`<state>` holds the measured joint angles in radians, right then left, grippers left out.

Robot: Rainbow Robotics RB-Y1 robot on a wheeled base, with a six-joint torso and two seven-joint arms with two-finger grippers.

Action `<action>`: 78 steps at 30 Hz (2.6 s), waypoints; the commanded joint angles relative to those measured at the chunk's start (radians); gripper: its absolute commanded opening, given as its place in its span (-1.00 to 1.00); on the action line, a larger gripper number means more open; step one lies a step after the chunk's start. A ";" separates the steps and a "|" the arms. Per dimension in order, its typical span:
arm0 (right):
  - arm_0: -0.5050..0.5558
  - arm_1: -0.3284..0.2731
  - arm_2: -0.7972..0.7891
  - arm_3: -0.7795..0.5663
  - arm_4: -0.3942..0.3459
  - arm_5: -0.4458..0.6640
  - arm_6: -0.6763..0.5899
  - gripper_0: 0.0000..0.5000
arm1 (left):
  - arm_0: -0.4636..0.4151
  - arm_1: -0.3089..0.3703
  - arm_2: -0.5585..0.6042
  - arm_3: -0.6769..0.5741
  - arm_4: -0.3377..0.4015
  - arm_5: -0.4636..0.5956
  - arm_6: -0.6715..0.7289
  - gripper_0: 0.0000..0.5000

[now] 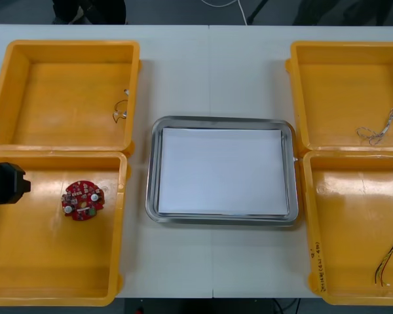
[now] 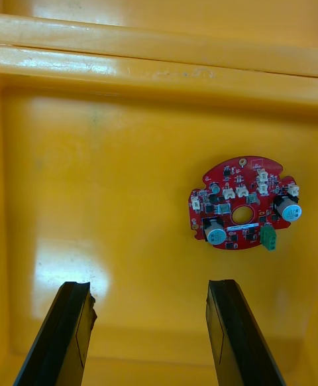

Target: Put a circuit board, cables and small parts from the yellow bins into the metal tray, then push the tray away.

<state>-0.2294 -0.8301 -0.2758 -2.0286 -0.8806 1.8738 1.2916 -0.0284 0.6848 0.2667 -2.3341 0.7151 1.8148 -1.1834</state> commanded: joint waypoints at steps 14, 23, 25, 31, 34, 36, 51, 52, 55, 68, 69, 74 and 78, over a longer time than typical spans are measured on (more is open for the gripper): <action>-0.027 0.002 0.010 -0.030 -0.008 0.007 0.014 1.00 | 0.016 -0.008 0.022 -0.014 -0.010 0.008 0.091 1.00; -0.027 0.002 0.010 -0.030 -0.008 0.007 0.014 1.00 | 0.016 -0.008 0.022 -0.014 -0.010 0.008 0.091 1.00; -0.027 0.002 0.010 -0.030 -0.008 0.007 0.014 1.00 | 0.016 -0.008 0.022 -0.014 -0.010 0.008 0.091 1.00; -0.027 0.002 0.010 -0.030 -0.008 0.007 0.014 1.00 | 0.016 -0.008 0.022 -0.014 -0.010 0.008 0.091 1.00; -0.027 0.002 0.010 -0.030 -0.008 0.007 0.014 1.00 | 0.016 -0.008 0.022 -0.014 -0.010 0.008 0.091 1.00; -0.027 0.002 0.010 -0.030 -0.008 0.007 0.014 1.00 | 0.016 -0.008 0.022 -0.014 -0.010 0.008 0.091 1.00; -0.027 0.002 0.010 -0.030 -0.008 0.007 0.014 1.00 | 0.016 -0.008 0.022 -0.014 -0.010 0.008 0.091 1.00; -0.027 0.002 0.010 -0.030 -0.008 0.007 0.014 1.00 | 0.016 -0.008 0.022 -0.014 -0.010 0.008 0.091 1.00; -0.027 0.002 0.010 -0.030 -0.008 0.007 0.014 1.00 | 0.016 -0.008 0.022 -0.014 -0.010 0.008 0.091 1.00; -0.027 0.002 0.010 -0.030 -0.008 0.007 0.014 1.00 | 0.016 -0.008 0.022 -0.014 -0.010 0.008 0.091 1.00; -0.027 0.002 0.010 -0.030 -0.008 0.007 0.014 1.00 | 0.016 -0.008 0.022 -0.014 -0.010 0.008 0.091 1.00; -0.027 0.002 0.010 -0.030 -0.008 0.007 0.014 1.00 | 0.016 -0.008 0.022 -0.014 -0.010 0.008 0.091 1.00; -0.027 0.002 0.010 -0.030 -0.008 0.007 0.014 1.00 | 0.016 -0.008 0.022 -0.014 -0.010 0.008 0.091 1.00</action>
<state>-0.2294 -0.8301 -0.2758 -2.0286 -0.8806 1.8738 1.2916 -0.0284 0.6848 0.2667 -2.3341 0.7151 1.8148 -1.1834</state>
